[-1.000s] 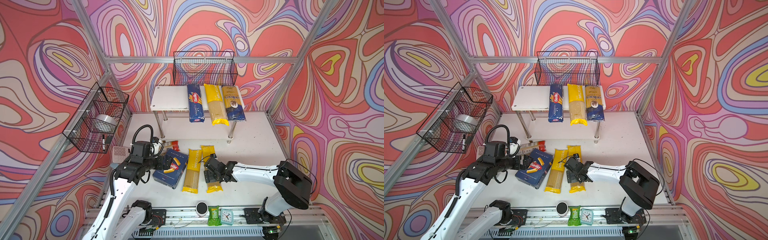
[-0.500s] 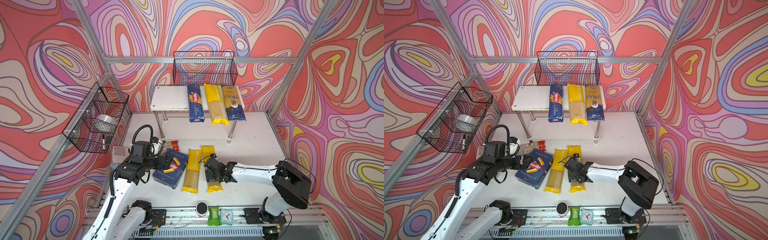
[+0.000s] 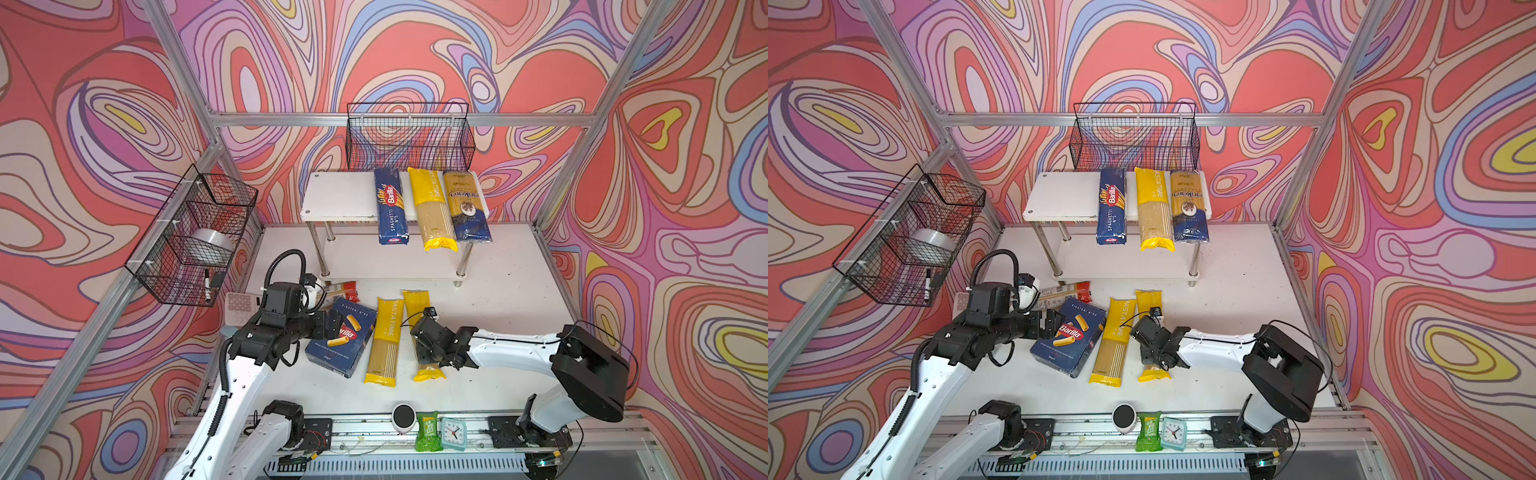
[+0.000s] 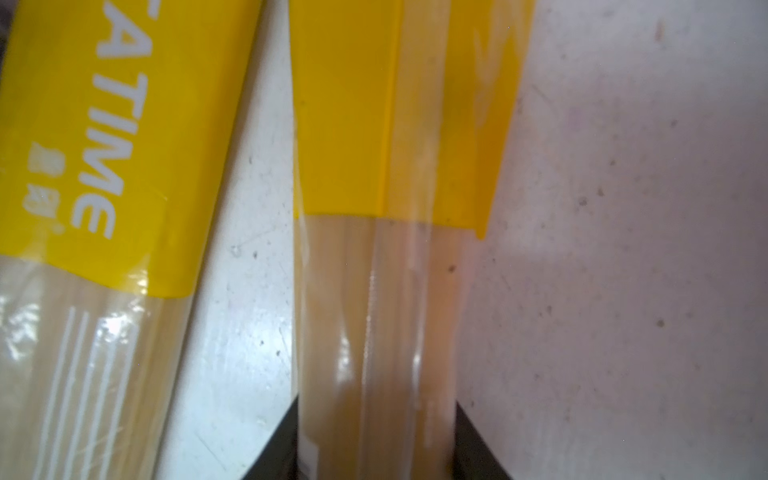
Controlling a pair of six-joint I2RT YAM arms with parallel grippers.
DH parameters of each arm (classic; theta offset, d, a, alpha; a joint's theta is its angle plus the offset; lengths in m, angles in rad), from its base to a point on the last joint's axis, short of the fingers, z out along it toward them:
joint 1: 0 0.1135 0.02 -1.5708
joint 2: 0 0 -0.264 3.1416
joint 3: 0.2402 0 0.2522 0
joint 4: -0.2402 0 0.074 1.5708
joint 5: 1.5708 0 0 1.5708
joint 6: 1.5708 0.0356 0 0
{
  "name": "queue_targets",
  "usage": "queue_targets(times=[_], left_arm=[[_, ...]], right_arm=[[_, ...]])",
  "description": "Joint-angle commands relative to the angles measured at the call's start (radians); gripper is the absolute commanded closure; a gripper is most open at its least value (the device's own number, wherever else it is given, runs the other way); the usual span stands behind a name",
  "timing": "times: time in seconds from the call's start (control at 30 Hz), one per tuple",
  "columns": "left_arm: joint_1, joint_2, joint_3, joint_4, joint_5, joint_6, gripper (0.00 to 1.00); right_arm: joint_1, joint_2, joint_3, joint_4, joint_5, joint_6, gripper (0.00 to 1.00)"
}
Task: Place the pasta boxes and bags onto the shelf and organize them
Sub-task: 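Close the right gripper around the yellow PASTATIME bag while the left gripper rises, then lift the yellow bag upright off the table with the right gripper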
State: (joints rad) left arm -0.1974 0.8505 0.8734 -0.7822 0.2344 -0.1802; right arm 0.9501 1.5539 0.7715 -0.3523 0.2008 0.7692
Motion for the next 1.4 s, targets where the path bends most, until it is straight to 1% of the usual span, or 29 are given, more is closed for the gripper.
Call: queue_targets(times=[0.0, 0.1, 0.23, 0.37, 0.43, 0.5, 0.63, 0.87, 1.1, 1.23, 1.37], left_arm=[[-0.003, -0.01, -0.011, -0.005, -0.011, 0.002, 0.0], [-0.002, -0.011, -0.011, -0.005, -0.012, 0.002, 0.0], [-0.002, -0.011, -0.01, -0.005, -0.017, 0.002, 0.0], [-0.003, -0.011, -0.008, -0.006, -0.02, 0.003, 0.0], [-0.003, -0.013, -0.008, -0.006, -0.023, 0.002, 0.0], [-0.002, -0.014, -0.007, -0.005, -0.028, 0.004, 0.0], [-0.002, -0.018, -0.002, -0.008, -0.038, 0.004, 0.0], [-0.002, -0.027, 0.035, -0.031, -0.07, -0.023, 0.0], [-0.002, -0.036, 0.078, -0.078, -0.101, -0.066, 0.0], [0.005, -0.036, 0.088, -0.081, -0.128, -0.071, 0.0], [0.021, -0.028, 0.104, -0.08, -0.096, -0.075, 0.0]], right_arm=[[0.005, -0.025, -0.026, -0.017, -0.009, 0.018, 0.66], [0.006, -0.05, -0.019, -0.034, 0.001, 0.018, 0.76], [0.005, -0.082, -0.006, -0.053, 0.003, 0.015, 0.87], [0.006, -0.117, 0.015, -0.072, -0.002, 0.013, 0.92], [0.018, -0.146, 0.029, -0.082, 0.013, 0.013, 0.93], [0.032, -0.178, 0.046, -0.097, 0.03, 0.012, 0.97], [0.059, -0.233, 0.096, -0.154, 0.067, 0.011, 0.98], [0.117, -0.286, 0.19, -0.235, 0.085, 0.003, 1.0], [0.221, -0.254, 0.336, -0.37, 0.14, -0.004, 1.0], [0.278, -0.235, 0.397, -0.369, 0.146, -0.006, 1.0], [0.338, -0.184, 0.507, -0.404, 0.171, -0.024, 1.0]])
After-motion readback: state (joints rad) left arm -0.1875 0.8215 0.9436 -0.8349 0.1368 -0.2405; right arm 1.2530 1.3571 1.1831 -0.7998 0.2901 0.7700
